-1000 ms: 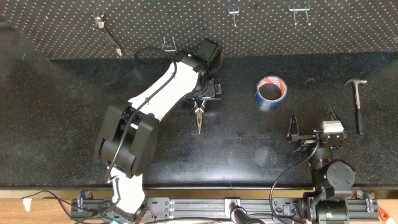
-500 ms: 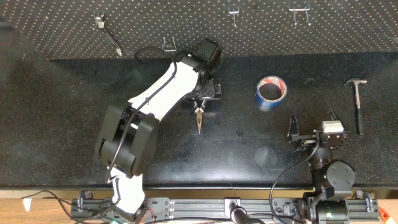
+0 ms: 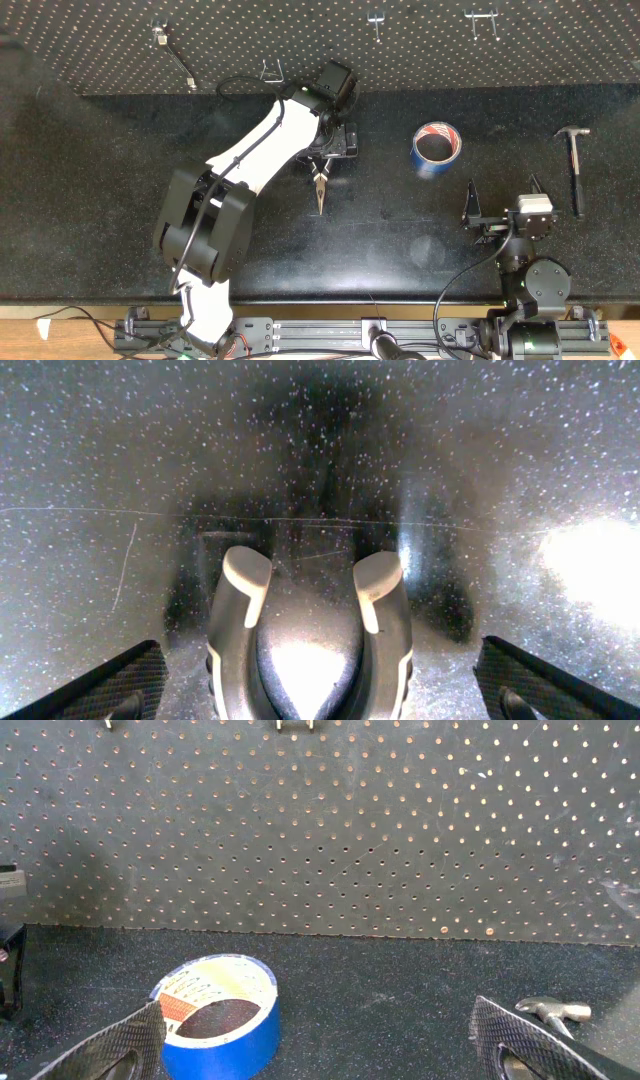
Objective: Place Tools Onto Pegboard
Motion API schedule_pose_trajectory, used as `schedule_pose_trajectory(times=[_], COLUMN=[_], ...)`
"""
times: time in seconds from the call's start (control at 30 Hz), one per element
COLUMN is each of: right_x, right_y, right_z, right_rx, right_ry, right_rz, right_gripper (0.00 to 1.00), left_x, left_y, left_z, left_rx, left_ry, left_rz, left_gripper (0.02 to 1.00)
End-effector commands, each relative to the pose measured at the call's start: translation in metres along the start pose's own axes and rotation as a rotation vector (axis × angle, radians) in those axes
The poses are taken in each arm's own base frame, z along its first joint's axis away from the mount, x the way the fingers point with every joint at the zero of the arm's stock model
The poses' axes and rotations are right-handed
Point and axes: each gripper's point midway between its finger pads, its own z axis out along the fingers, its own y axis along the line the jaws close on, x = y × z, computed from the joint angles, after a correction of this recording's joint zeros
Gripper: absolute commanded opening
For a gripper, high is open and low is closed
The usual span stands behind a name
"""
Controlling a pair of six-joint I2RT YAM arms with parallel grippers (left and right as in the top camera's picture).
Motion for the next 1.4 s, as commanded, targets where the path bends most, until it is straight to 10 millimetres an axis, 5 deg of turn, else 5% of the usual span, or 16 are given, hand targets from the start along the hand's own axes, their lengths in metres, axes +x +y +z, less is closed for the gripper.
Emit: schedule_pose_trajectory(times=[0.03, 1.03, 1.1, 1.23, 1.4], right_x=[0.0012, 0.0012, 0.0012, 0.0012, 0.0012], right_y=[-0.0001, -0.0001, -0.0001, -0.0001, -0.0001], right_z=[-0.0001, -0.0001, -0.0001, -0.0001, -0.0001], right_rx=[0.003, 0.003, 0.003, 0.003, 0.003], right_ry=[0.0, 0.0, 0.0, 0.0, 0.0], right_rz=[-0.011, -0.011, -0.011, -0.011, -0.011], right_gripper=[0.996, 0.996, 0.996, 0.996, 0.996], left_x=[0.0013, 0.0014, 0.0014, 0.0015, 0.0018], left_y=[0.0076, 0.0099, 0.0099, 0.0098, 0.0093], left_z=[0.0104, 0.0134, 0.0134, 0.0134, 0.0135], left_rx=[-0.033, -0.048, -0.048, -0.047, -0.044], left_ry=[0.015, 0.016, 0.016, 0.017, 0.018], left_rz=[-0.011, -0.003, -0.003, -0.004, -0.003], left_gripper=[0.996, 0.996, 0.899, 0.511, 0.494])
